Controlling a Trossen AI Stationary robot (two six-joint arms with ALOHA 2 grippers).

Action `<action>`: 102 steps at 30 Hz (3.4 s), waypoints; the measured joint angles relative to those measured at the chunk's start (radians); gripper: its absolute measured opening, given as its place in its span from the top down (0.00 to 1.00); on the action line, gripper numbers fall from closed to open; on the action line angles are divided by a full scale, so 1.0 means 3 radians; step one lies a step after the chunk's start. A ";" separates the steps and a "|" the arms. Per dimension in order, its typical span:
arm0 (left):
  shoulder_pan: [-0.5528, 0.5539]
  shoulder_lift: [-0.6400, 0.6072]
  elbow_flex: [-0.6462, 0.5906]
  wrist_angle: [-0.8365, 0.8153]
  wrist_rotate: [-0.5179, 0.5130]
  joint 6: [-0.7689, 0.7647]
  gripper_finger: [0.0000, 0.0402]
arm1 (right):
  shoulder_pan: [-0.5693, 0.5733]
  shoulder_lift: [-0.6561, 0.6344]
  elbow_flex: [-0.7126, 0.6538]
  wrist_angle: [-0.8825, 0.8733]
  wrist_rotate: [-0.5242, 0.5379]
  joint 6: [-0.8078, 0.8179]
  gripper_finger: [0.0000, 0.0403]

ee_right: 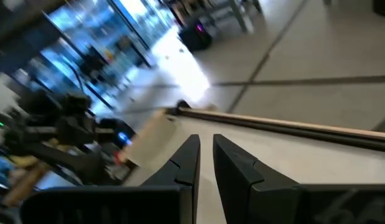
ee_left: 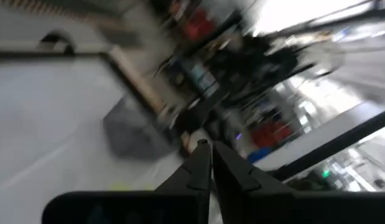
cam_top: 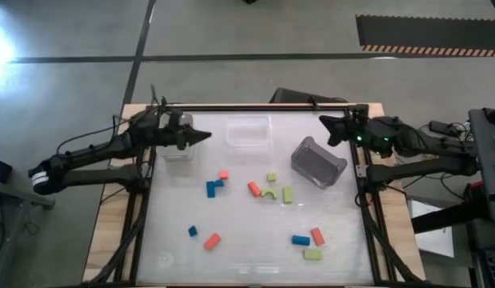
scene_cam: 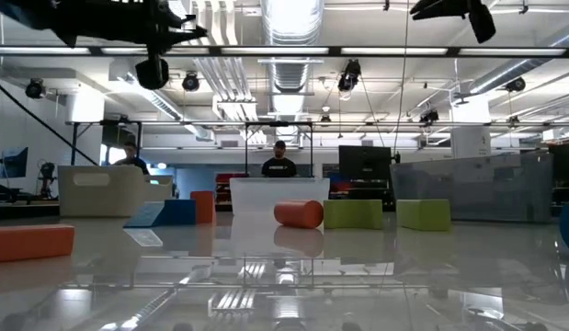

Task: Sort & place blocks by color
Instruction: Put the orange block into the black bin

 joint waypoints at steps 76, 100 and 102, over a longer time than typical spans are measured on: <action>0.0047 0.0408 0.0456 0.1773 -0.0244 -0.0121 1.00 | 0.0313 0.4074 0.2899 -0.2057 -0.2124 0.0590 0.75; 0.0057 0.0416 0.0438 0.1800 -0.0254 -0.0120 1.00 | 0.0291 0.4614 0.2897 -0.1719 -0.2065 0.0516 0.43; 0.0057 0.0415 0.0436 0.1805 -0.0254 -0.0118 1.00 | 0.0287 0.4614 0.2898 -0.1684 -0.2033 0.0512 0.46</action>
